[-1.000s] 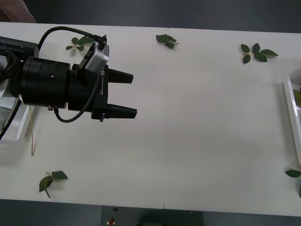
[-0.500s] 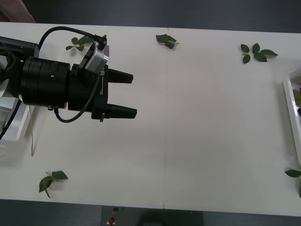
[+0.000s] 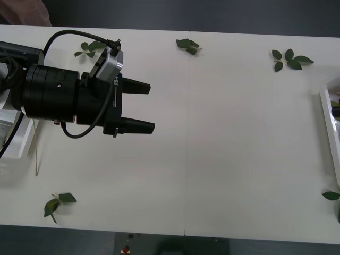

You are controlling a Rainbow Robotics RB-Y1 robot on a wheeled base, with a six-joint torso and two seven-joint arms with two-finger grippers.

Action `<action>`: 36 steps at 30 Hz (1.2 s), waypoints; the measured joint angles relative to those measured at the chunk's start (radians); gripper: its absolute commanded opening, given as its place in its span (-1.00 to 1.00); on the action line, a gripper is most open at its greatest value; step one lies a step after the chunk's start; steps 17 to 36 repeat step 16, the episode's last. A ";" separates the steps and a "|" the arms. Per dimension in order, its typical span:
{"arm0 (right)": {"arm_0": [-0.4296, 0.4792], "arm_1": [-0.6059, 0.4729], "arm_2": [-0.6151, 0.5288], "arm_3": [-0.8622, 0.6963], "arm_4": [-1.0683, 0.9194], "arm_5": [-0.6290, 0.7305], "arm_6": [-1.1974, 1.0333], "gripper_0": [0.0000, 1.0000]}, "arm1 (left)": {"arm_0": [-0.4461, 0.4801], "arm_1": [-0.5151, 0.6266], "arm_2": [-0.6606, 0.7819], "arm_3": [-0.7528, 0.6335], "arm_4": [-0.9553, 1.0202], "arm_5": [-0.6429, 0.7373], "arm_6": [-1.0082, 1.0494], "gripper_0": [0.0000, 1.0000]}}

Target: Put the red flowers into the right box and the blue flowers into the left box

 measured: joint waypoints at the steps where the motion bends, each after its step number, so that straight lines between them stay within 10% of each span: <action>1: 0.000 0.000 0.001 0.000 -0.011 0.000 0.000 1.00 | 0.000 0.000 0.000 0.000 0.000 0.000 0.000 1.00; 36: 0.000 0.000 0.030 0.000 -0.020 0.040 0.000 1.00 | 0.000 0.000 0.000 0.000 0.000 0.000 0.000 1.00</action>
